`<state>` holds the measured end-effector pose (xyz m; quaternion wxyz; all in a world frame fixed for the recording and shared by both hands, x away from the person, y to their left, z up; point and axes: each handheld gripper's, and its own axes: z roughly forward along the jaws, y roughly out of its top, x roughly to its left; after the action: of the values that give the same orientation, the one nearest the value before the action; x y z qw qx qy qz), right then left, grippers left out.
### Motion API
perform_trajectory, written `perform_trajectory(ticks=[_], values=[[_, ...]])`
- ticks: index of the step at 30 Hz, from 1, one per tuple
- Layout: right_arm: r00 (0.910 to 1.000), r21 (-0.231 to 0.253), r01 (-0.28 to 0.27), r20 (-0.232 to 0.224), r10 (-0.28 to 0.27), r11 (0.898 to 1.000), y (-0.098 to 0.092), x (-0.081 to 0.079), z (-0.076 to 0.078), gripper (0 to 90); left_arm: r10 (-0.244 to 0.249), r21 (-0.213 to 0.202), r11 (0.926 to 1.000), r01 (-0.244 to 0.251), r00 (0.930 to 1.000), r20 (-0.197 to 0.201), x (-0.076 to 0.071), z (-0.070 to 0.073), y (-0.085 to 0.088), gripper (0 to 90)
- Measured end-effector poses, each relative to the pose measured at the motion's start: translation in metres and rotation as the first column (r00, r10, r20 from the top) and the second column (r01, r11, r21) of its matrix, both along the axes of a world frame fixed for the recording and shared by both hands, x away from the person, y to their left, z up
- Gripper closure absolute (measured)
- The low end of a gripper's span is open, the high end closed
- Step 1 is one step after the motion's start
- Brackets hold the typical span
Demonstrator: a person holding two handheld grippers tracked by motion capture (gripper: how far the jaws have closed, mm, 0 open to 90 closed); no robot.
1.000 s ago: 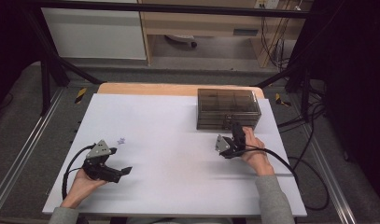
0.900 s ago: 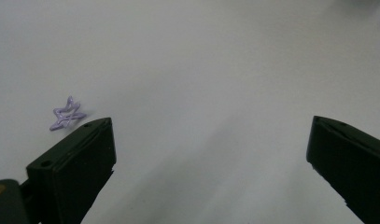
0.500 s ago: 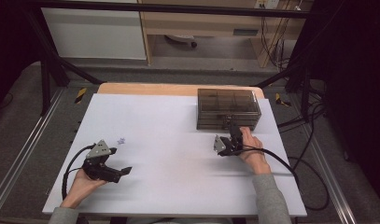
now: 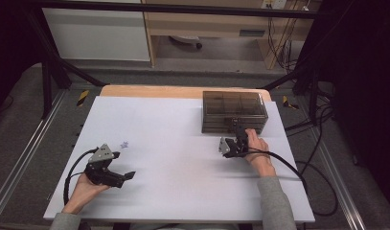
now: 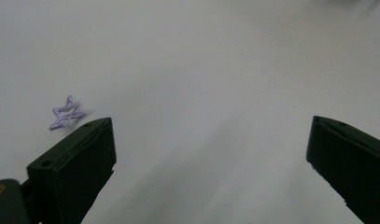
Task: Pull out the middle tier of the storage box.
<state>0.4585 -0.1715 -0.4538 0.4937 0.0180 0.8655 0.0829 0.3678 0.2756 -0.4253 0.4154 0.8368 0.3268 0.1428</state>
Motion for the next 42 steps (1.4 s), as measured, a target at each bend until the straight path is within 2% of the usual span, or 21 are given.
perform_trajectory(ticks=[12, 20, 27, 42], values=[[0.9999, -0.008, 0.004, 0.016, -0.004, 1.000, -0.0007, 0.0039, -0.0016, 36.2, -0.002, 0.001, 1.0000, 0.002, 1.0000, -0.002, 0.0002, -0.0004, -0.0002, 1.2], [0.9990, -0.023, 0.002, 0.044, -0.001, 1.000, -0.0014, 0.0042, 0.0004, 46.6, -0.003, 0.002, 1.0000, 0.003, 1.0000, -0.003, 0.0004, -0.0007, -0.0005, 1.2], [0.9983, -0.029, -0.001, 0.058, 0.003, 1.000, -0.0015, 0.0042, 0.0009, 51.2, -0.004, 0.003, 1.0000, 0.004, 1.0000, -0.003, 0.0005, -0.0009, -0.0006, 1.2], [0.9924, -0.050, 0.006, 0.123, 0.000, 0.999, -0.0007, 0.0028, -0.0016, 63.0, -0.005, 0.004, 1.0000, 0.005, 1.0000, -0.004, 0.0005, -0.0011, -0.0007, 1.3]])
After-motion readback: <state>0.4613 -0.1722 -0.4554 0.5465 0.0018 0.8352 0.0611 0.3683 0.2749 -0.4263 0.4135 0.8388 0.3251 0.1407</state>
